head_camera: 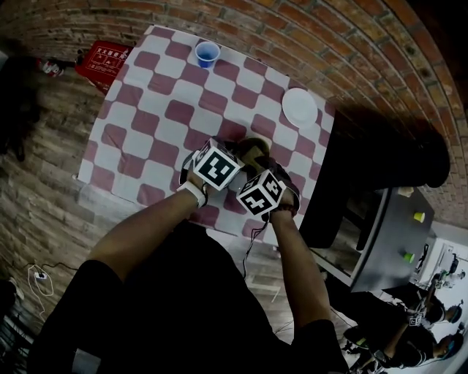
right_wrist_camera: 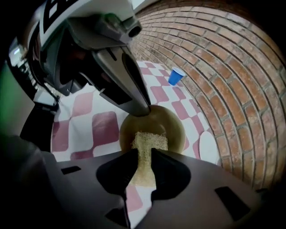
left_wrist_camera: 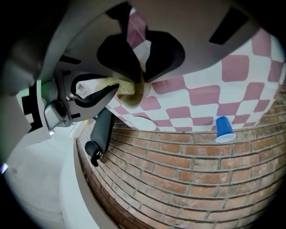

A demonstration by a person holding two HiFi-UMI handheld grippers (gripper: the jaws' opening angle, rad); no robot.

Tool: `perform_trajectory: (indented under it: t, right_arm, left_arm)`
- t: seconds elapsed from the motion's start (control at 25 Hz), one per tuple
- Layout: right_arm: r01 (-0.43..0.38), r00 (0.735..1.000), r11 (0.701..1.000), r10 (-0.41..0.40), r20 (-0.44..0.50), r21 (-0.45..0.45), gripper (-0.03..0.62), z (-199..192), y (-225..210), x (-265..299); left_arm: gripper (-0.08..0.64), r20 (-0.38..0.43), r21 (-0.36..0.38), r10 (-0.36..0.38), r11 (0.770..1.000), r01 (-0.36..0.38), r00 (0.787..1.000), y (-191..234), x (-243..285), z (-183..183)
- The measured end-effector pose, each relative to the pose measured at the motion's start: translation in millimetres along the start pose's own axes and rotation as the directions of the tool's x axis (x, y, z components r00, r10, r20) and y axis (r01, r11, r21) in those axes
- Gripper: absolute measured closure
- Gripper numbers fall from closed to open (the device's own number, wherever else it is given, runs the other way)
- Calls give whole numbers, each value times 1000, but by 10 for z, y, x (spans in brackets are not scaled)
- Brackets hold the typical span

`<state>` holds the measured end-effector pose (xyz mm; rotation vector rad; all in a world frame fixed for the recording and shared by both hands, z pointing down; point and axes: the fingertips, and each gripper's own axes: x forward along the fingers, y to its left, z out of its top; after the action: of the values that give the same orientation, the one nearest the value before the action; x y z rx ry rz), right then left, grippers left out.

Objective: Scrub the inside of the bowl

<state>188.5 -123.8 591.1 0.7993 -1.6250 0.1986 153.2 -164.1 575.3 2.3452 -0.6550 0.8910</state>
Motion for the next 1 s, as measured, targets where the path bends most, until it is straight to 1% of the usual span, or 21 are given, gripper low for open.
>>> perform_trajectory:
  t: [0.08, 0.2, 0.28, 0.4, 0.44, 0.48, 0.52, 0.56, 0.64, 0.68, 0.72, 0.8, 0.88, 0.92, 1.0]
  right_arm:
    - [68, 997, 992, -72, -36, -103, 489, -38, -61, -9]
    - [134, 987, 963, -150, -55, -233, 489, -56, -109, -13]
    - [184, 977, 926, -209, -42, -331, 489, -12, -150, -34]
    - [256, 958, 843, -286, 8, -473, 489, 93, -191, -65]
    - [265, 955, 828, -294, 18, -494, 489, 110, -191, -60]
    - [263, 956, 829, -292, 20, -493, 489, 109, -185, -49]
    - [250, 961, 847, -277, 12, -469, 489, 91, -173, -35]
    - [226, 968, 878, -250, -3, -423, 489, 62, -155, -19]
    - [154, 985, 943, -170, -30, -293, 489, 8, -95, 9]
    - [114, 992, 967, -125, -34, -227, 489, 0, -56, 16]
    - [78, 996, 983, -85, -33, -167, 489, 9, -21, 15]
    - [23, 1000, 997, -24, -18, -67, 489, 56, 22, 3]
    - [-38, 999, 998, 37, 13, 47, 489, 107, 62, 11]
    - [-75, 997, 990, 71, 35, 116, 489, 128, 84, 21]
    - [-147, 988, 956, 128, 92, 254, 489, 167, 100, 32]
  left_arm:
    - [511, -1, 25, 4, 1000, -4, 1000, -31, -7, 15]
    - [511, -11, 37, -2, 999, 2, 1000, -52, 9, 9]
    - [511, -19, 44, -5, 999, 6, 1000, -51, 19, 5]
    - [511, -27, 36, -6, 999, 7, 1000, -22, 13, 13]
    - [511, -29, 29, -5, 1000, 6, 1000, -3, 7, 13]
    - [511, -30, 21, -4, 1000, 5, 1000, 15, 2, 12]
    - [511, -31, 14, -3, 1000, 4, 1000, 30, -1, 9]
    - [511, -31, 7, -3, 1000, 3, 1000, 43, -3, 3]
    - [511, -28, -5, -3, 1000, 3, 1000, 59, -1, -4]
    - [511, -25, -9, -4, 1000, 4, 1000, 63, -2, -1]
    - [511, -23, -9, -5, 1000, 5, 1000, 62, -4, 7]
    - [511, -18, -2, -7, 1000, 7, 1000, 46, -9, 34]
    - [511, 3, 12, -20, 1000, 20, 1000, 3, -13, 74]
    - [511, 21, 20, -28, 999, 28, 999, -24, -18, 98]
    - [506, 56, 31, -36, 999, 34, 998, -61, -34, 134]
